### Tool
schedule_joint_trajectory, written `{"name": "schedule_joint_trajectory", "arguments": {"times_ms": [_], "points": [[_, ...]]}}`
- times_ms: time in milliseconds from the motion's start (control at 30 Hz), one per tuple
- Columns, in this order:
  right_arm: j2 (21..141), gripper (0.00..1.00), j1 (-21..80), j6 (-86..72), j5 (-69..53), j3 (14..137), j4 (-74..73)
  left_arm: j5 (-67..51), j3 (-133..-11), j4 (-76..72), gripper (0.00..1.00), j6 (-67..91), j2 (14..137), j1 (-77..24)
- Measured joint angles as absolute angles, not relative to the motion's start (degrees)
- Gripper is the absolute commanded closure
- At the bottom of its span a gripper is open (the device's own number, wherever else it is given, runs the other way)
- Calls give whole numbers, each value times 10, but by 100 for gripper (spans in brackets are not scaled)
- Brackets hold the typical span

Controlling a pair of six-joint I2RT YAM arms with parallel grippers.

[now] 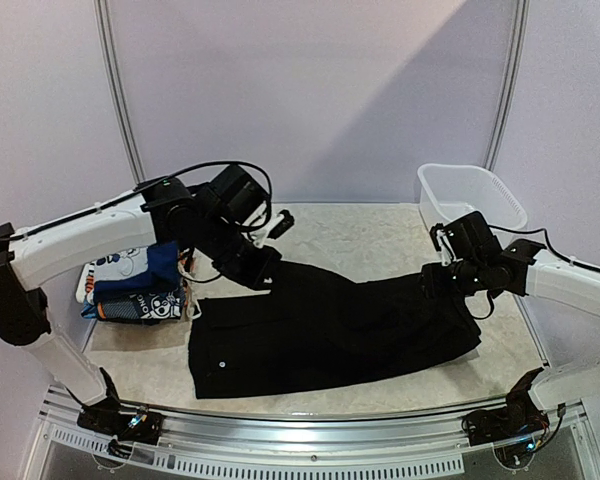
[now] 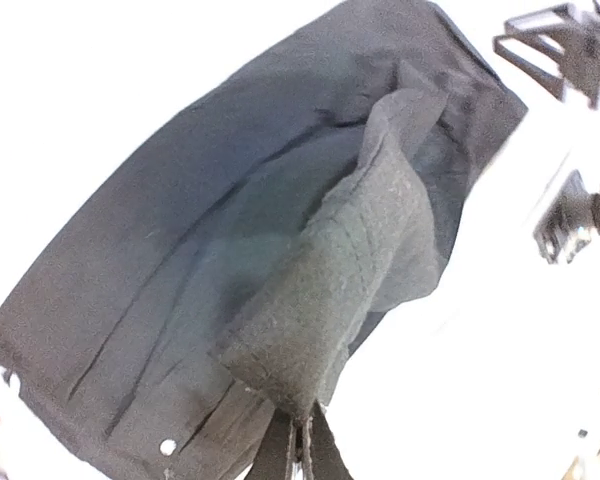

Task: Fold and stack the mixed laundry pile
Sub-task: Adjust the rectangle-folded shirt at the center of the board.

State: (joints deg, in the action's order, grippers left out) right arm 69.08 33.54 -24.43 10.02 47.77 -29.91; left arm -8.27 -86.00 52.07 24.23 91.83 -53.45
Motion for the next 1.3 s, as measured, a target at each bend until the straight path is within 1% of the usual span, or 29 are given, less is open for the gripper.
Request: {"name": "schedule_joint_trajectory", "arguments": {"times_ms": [167, 533, 767, 1000, 1200, 1300], "points": [[692, 46, 332, -244, 105, 486, -291, -53, -813, 531, 100, 310, 877, -496], [701, 46, 332, -241, 105, 492, -282, -14, -775, 557, 100, 380, 872, -474], [702, 46, 332, -241, 102, 492, -281, 5, -720, 568, 100, 422, 857, -430], [702, 46, 332, -241, 97, 491, -278, -31, -676, 564, 100, 439, 871, -414], [702, 47, 330, -239, 90, 490, -278, -78, -676, 563, 100, 432, 898, -413], [702, 47, 329, -235, 73, 490, -269, -125, -694, 561, 100, 422, 898, -413]]}}
